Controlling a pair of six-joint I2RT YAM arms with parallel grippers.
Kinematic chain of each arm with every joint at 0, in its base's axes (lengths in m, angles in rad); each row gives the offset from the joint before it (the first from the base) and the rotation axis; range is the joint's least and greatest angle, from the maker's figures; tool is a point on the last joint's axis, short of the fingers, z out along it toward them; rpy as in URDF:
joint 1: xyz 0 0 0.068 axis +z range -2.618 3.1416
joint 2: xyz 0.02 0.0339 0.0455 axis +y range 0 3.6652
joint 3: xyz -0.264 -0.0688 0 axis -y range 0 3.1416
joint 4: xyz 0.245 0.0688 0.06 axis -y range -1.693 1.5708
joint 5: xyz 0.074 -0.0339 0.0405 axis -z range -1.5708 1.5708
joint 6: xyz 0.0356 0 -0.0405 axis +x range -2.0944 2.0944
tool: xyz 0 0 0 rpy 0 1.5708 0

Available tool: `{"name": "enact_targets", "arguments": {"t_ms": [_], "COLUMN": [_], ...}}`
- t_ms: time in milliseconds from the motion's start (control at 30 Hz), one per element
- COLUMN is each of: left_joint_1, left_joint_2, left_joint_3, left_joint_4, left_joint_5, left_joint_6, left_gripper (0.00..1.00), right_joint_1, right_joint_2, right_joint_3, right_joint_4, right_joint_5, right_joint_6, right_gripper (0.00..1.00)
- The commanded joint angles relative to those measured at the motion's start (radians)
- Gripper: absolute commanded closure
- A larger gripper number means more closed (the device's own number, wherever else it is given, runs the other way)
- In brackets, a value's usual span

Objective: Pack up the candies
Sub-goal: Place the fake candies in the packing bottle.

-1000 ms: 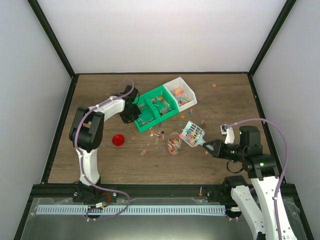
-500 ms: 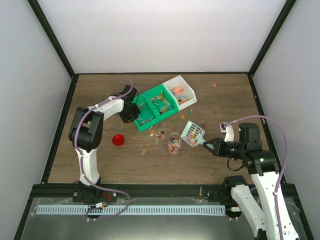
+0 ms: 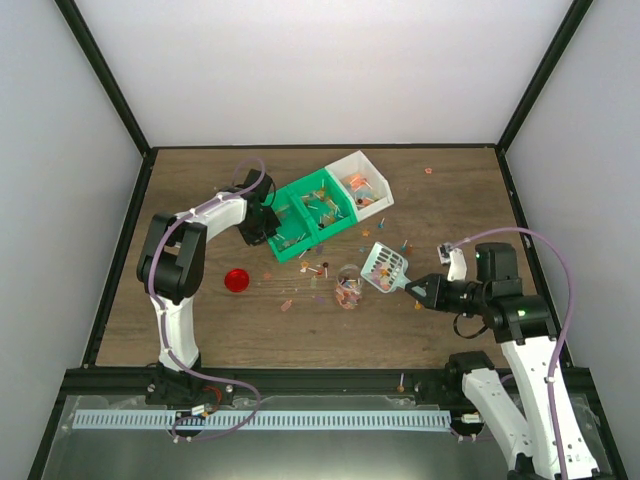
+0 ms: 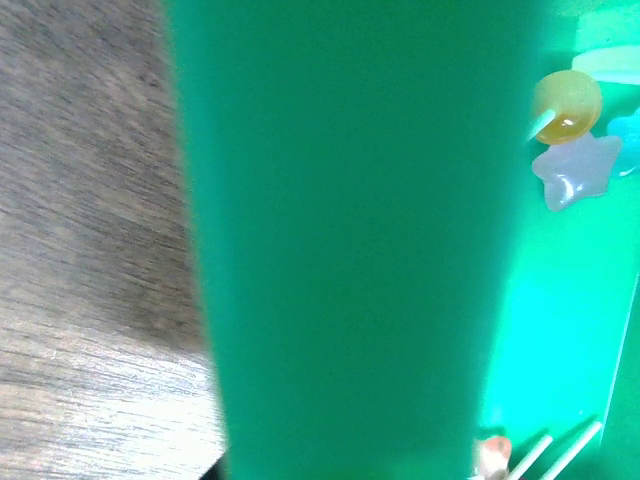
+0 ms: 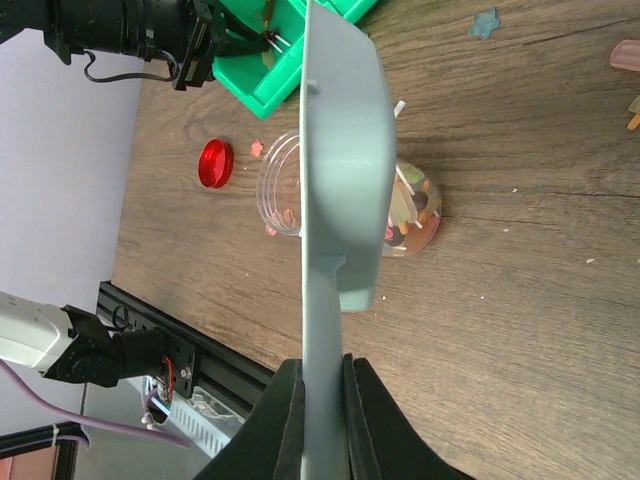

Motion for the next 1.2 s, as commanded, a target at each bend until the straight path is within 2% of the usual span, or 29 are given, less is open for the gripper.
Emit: {"name": "enact_targets", "arguments": {"t_ms": [0, 133, 733, 1167], "left_joint_1": [0.011, 0.009, 0.01, 0.011], "left_joint_2": [0.031, 0.04, 0.015, 0.016], "left_joint_3": [-0.001, 0.015, 0.025, 0.031], "left_joint_4": [-0.01, -0.026, -0.042, -0.042], "left_joint_5": [0.057, 0.057, 0.028, 0.025], "left_joint_6": [0.002, 0.01, 0.012, 0.02], "left_gripper": [0.87, 0.81, 0.79, 0.8], "right_joint_1": [-0.007, -0.007, 0.028, 0.201], "right_joint_2": [0.005, 0.022, 0.066, 0.11], "right_joint_3": [0.053, 0.062, 0.08, 0.126], "right_joint_4": [0.023, 0.026, 0.013, 0.03], "right_joint_5": [-0.027, -0.037, -0.008, 0.152], "right_joint_6": [-0.016, -0.023, -0.068, 0.014], "right_gripper": [0.99, 0.99, 0.99, 0.99]}}
